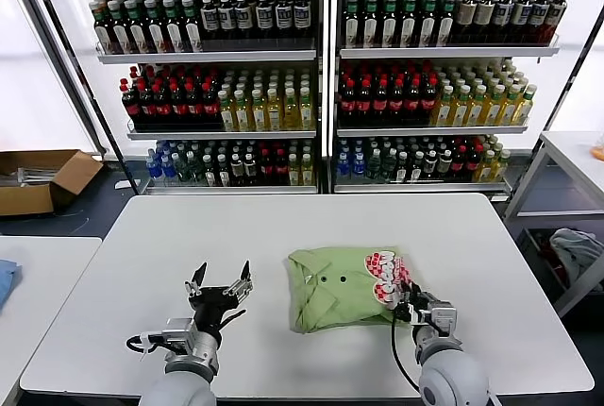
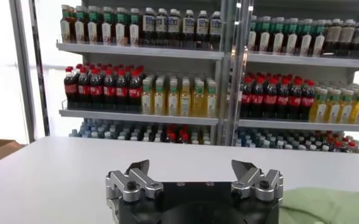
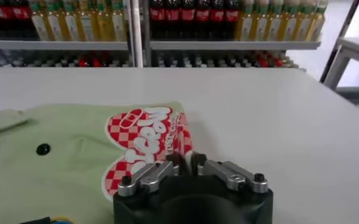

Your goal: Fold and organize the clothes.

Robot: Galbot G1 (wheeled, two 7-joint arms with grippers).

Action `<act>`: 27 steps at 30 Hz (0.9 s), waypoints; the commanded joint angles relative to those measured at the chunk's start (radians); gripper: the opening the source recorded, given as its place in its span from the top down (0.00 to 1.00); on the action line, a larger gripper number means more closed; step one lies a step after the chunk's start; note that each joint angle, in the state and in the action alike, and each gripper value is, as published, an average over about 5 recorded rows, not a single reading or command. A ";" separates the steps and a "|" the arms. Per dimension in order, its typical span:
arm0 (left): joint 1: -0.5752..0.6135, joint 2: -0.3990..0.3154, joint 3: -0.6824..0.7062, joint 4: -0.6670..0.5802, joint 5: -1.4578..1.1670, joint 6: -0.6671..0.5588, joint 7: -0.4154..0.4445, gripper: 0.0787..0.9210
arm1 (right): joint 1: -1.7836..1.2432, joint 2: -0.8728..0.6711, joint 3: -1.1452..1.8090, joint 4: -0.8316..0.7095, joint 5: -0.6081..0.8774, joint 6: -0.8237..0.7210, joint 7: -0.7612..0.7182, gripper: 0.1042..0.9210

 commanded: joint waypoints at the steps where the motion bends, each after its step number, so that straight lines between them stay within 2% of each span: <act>1: 0.009 -0.009 0.013 -0.001 0.010 0.000 0.002 0.12 | -0.139 0.036 0.014 0.232 -0.187 0.021 -0.085 0.77; 6: 0.018 -0.018 0.020 0.000 0.022 -0.002 0.003 0.12 | -0.149 0.083 -0.085 0.219 -0.244 0.010 -0.074 0.59; 18: 0.037 -0.023 0.015 -0.001 0.021 -0.006 0.004 0.12 | -0.152 0.097 -0.111 0.134 -0.169 -0.008 0.036 0.18; 21: 0.043 -0.026 0.018 0.002 0.021 -0.009 0.004 0.12 | -0.152 0.095 -0.094 0.125 -0.167 -0.007 0.042 0.13; 27: 0.049 -0.029 0.023 0.007 0.023 -0.011 0.008 0.12 | -0.173 0.086 -0.071 0.121 -0.145 -0.003 0.041 0.12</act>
